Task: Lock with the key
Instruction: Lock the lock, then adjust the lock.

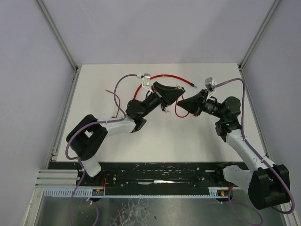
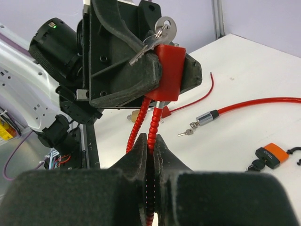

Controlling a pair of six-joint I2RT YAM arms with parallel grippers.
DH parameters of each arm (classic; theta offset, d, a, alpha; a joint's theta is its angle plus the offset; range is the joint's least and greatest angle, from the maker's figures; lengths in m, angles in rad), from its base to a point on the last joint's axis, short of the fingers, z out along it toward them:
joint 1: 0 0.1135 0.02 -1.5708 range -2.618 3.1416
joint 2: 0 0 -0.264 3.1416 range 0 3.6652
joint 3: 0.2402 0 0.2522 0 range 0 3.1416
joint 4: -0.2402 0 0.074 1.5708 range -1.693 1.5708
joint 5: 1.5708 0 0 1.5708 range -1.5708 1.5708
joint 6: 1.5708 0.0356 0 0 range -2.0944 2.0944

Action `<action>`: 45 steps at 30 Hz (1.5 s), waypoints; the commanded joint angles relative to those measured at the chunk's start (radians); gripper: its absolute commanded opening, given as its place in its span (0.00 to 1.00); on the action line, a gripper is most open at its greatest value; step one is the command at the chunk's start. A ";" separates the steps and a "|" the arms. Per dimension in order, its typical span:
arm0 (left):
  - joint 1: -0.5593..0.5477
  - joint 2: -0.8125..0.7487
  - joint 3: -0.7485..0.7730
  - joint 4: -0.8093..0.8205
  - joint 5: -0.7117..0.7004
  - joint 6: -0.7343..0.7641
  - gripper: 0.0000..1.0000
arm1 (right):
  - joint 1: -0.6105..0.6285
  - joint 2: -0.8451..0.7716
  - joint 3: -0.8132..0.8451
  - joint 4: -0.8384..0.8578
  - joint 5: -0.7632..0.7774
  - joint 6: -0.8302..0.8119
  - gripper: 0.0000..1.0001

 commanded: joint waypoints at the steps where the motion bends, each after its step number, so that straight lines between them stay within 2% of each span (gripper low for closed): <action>1: -0.048 0.040 0.040 -0.189 0.038 0.146 0.00 | -0.006 -0.033 0.115 0.019 0.009 0.015 0.00; 11: -0.054 0.084 0.078 -0.319 -0.013 0.267 0.00 | -0.009 -0.041 0.180 -0.082 -0.020 -0.043 0.00; 13: -0.055 0.106 0.094 -0.323 0.009 0.261 0.00 | -0.004 -0.036 0.182 -0.101 -0.011 -0.067 0.00; 17: -0.055 0.125 0.117 -0.340 0.085 0.258 0.00 | -0.037 -0.052 0.255 -0.246 0.029 -0.162 0.00; 22: -0.054 0.152 0.148 -0.310 0.213 0.214 0.00 | -0.104 -0.056 0.263 -0.267 0.041 -0.159 0.00; 25: -0.038 0.154 0.129 -0.255 0.232 0.191 0.00 | -0.132 -0.044 0.249 -0.210 -0.044 -0.098 0.00; 28: -0.005 0.168 0.107 -0.123 0.266 0.083 0.00 | -0.132 -0.014 0.190 -0.146 -0.132 -0.062 0.00; 31: 0.018 0.170 0.078 -0.058 0.244 0.021 0.00 | -0.129 0.036 0.137 -0.116 -0.182 -0.048 0.04; 35: 0.034 0.153 0.044 -0.047 0.191 0.029 0.00 | -0.103 0.077 0.127 -0.163 -0.200 -0.109 0.12; 37: 0.040 0.145 0.030 -0.051 0.173 0.038 0.00 | -0.090 0.082 0.146 -0.233 -0.194 -0.172 0.20; 38: 0.047 0.136 0.013 -0.042 0.154 0.045 0.00 | -0.087 0.081 0.149 -0.274 -0.195 -0.202 0.28; 39: 0.051 0.134 0.008 -0.041 0.150 0.049 0.00 | -0.088 0.079 0.152 -0.282 -0.194 -0.207 0.30; 45: 0.058 0.115 -0.012 -0.021 0.142 0.059 0.00 | -0.087 0.066 0.176 -0.398 -0.152 -0.286 0.33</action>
